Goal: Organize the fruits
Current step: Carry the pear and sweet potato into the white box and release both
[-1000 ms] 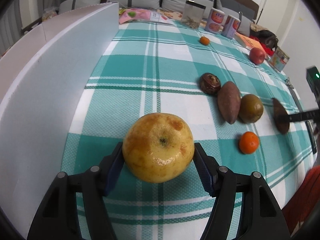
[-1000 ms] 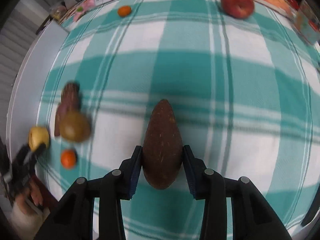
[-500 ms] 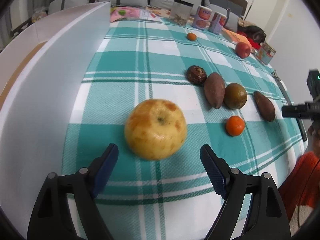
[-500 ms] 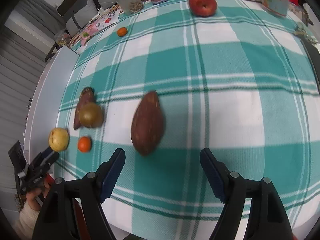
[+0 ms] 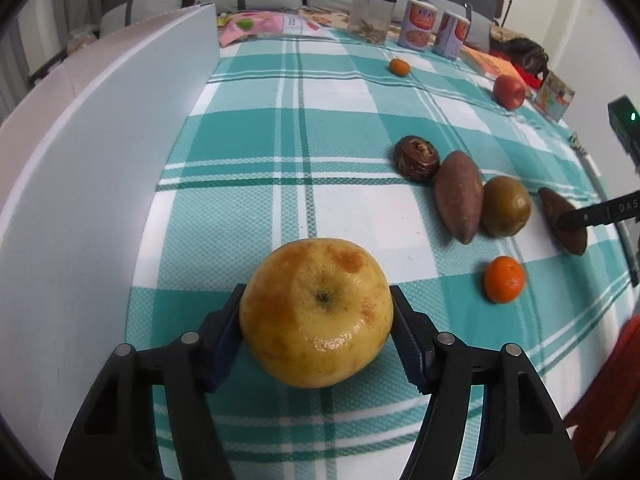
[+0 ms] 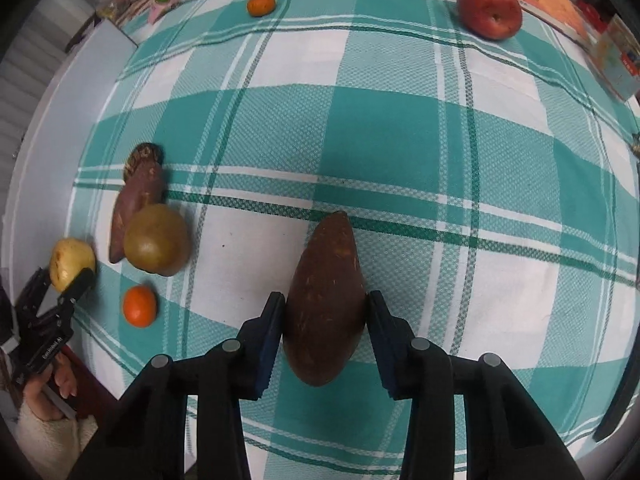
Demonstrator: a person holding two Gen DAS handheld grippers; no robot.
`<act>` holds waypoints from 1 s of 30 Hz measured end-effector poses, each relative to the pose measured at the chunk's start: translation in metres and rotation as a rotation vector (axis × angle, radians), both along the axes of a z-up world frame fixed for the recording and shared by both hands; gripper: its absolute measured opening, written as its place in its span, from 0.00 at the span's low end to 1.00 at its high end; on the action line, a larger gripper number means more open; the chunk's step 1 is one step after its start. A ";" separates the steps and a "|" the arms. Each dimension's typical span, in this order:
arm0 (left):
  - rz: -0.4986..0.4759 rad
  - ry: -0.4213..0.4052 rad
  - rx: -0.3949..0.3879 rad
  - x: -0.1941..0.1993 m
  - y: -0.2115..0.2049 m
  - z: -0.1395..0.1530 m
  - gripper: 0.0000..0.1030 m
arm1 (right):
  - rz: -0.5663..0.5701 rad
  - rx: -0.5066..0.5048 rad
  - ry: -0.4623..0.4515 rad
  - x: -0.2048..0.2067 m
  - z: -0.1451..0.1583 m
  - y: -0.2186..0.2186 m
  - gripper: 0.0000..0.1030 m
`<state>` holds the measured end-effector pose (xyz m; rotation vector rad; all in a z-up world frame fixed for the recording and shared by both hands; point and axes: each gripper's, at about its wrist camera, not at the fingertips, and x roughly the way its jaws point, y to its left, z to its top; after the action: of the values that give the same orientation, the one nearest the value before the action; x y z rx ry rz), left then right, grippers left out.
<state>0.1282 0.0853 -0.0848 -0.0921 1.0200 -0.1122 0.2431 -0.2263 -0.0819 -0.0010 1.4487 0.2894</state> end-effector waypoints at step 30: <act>0.436 0.041 -0.117 -0.045 0.207 0.057 0.67 | 0.436 0.533 -0.143 -0.032 0.127 0.378 0.40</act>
<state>0.0832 0.2919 -0.0273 -0.4220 1.0132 0.2290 0.2114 0.1515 0.0455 0.0933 1.1826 1.0065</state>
